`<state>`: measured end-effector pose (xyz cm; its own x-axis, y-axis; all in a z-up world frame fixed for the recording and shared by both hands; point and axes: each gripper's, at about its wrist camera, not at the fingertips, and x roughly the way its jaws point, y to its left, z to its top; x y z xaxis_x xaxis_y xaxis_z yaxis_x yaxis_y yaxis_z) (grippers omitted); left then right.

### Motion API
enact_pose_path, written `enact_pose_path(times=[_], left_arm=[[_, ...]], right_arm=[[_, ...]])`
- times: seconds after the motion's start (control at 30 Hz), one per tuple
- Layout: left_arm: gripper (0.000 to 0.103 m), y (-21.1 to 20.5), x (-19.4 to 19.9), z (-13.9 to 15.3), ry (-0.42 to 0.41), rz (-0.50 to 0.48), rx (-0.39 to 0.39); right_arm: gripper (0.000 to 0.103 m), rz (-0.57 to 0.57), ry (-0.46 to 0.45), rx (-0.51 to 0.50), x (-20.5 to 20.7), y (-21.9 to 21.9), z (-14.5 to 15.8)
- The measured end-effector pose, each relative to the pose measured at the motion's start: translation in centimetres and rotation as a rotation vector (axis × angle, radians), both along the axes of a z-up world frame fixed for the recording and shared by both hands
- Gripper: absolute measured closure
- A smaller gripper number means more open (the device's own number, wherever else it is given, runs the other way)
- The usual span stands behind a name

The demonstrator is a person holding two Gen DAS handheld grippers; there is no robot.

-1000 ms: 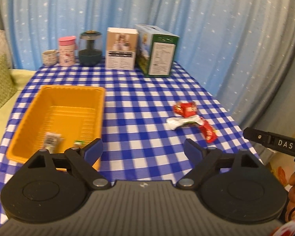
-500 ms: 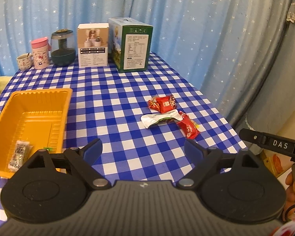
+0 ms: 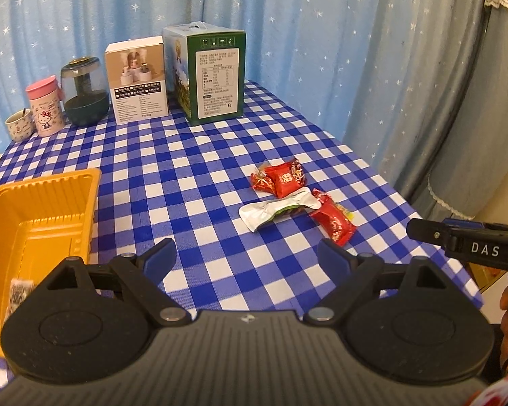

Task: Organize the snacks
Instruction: 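Grasp the red wrapped candy with the right tool while the left tool grasps the white-and-green packet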

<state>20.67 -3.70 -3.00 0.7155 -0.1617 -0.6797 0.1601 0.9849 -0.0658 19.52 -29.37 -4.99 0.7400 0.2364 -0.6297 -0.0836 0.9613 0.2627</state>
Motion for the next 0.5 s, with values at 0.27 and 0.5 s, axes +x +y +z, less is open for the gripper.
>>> enact_pose_path(times=[0.27, 0.5], left_arm=[[0.014, 0.1, 4.0, -2.6, 0.016, -0.034, 0.047], [0.019, -0.4, 7.5, -5.0, 0.068, -0.098, 0.05]], right_arm=[[0.038, 0.073, 0.012, -0.047, 3.5, 1.5, -3.0], [0.043, 0.169, 0.003, -0.105, 6.5, 3.1, -5.4]])
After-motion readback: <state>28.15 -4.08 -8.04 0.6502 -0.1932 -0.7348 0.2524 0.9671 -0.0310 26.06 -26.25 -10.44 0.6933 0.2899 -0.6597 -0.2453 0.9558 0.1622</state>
